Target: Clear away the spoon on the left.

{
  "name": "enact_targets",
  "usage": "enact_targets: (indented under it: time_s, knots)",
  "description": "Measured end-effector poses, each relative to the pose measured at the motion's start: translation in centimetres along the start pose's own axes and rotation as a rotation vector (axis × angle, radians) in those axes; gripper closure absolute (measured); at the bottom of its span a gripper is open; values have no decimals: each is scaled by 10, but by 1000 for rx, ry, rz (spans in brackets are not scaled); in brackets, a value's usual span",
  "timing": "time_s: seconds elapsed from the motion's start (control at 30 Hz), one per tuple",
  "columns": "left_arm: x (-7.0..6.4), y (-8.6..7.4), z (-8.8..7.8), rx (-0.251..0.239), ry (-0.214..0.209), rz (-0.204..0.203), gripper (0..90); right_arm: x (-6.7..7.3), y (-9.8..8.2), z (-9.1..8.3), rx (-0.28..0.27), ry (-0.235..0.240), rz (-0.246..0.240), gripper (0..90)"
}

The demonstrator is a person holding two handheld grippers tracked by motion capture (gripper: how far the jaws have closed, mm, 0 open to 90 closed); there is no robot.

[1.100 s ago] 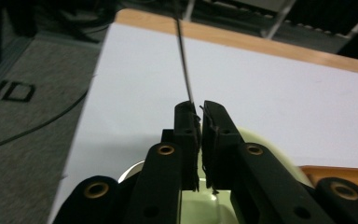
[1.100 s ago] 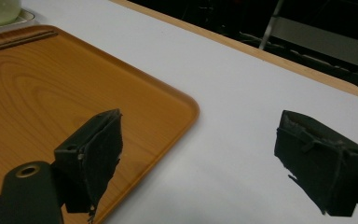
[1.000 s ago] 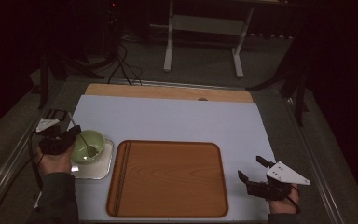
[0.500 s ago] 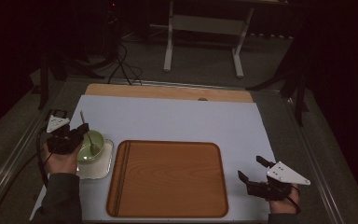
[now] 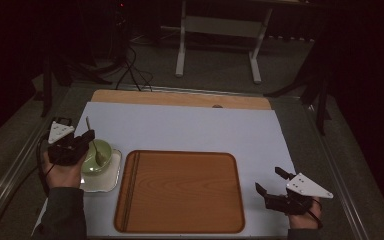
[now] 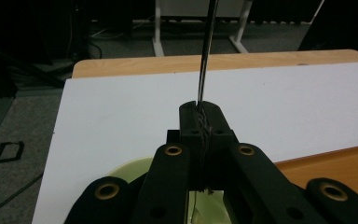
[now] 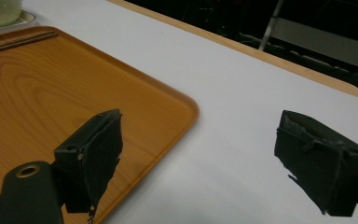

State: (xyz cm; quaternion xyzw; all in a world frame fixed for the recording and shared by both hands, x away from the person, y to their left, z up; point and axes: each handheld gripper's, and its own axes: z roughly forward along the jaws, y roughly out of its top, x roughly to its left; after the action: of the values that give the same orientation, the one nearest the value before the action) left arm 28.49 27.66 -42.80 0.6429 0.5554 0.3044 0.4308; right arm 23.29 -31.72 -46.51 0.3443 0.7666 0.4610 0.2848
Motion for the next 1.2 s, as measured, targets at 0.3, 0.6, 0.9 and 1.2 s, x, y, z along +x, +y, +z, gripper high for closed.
enact_targets:
  time_s: [0.3, 0.6, 0.9, 1.2]
  knots:
    - [-7, 9, -10, -25, -16, 13, 900, 0, 0, 0, 1, -1, -2, 145]
    - [-15, 11, -18, -53, -28, 16, 899, 0, 0, 0, 0, -1, -2, 145]
    - [-19, 14, -23, -58, -55, 15, 900, 1, 0, 0, 2, 0, -5, 145]
    - [-30, 13, -22, -55, -97, 13, 900, 1, 0, 0, 0, -2, -3, 145]
